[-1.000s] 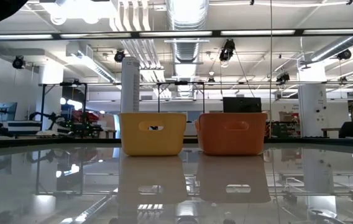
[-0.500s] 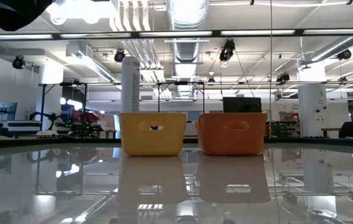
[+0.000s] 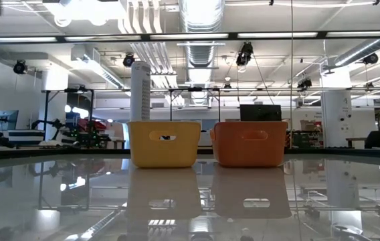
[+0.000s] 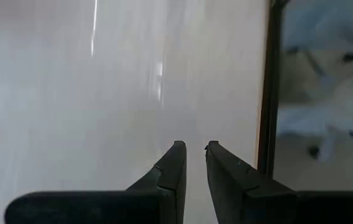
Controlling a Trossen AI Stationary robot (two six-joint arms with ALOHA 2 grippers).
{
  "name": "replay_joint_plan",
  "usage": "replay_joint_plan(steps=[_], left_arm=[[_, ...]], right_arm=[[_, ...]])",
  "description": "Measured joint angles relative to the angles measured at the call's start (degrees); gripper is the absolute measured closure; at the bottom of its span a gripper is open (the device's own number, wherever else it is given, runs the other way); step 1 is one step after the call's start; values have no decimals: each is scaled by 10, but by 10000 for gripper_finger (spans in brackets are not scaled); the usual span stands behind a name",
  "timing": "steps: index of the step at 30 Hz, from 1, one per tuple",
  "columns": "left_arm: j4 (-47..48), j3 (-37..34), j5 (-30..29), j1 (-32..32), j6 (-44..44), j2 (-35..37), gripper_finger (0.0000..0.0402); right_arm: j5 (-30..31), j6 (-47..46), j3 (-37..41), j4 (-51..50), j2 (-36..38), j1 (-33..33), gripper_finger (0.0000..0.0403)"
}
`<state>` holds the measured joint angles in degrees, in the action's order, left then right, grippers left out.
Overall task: Sort batteries
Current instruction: Put the gray battery into the green bin
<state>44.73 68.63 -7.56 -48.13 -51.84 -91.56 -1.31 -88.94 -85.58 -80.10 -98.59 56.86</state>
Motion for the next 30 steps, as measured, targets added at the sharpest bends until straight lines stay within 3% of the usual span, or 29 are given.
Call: replay_joint_plan(steps=[3, 5, 10, 17, 20, 30], left_arm=[[82, 17, 60, -8, -56, -3, 359], [123, 19, 99, -17, -70, -4, 358], [171, -19, 176, -37, -95, -3, 358], [162, -84, 215, -63, -73, -3, 358], [149, -84, 218, -69, -78, -3, 358], [123, -84, 216, -116, -87, -31, 358]], right_arm=[[195, -43, -5, -4, 29, -4, 205], [278, -62, -4, -4, 36, -16, 208], [319, 30, -3, 31, 20, -53, 221], [356, 168, -3, 141, -35, -98, 237], [363, 197, -7, 157, -52, -105, 241], [501, 211, -11, 180, -65, -108, 225]])
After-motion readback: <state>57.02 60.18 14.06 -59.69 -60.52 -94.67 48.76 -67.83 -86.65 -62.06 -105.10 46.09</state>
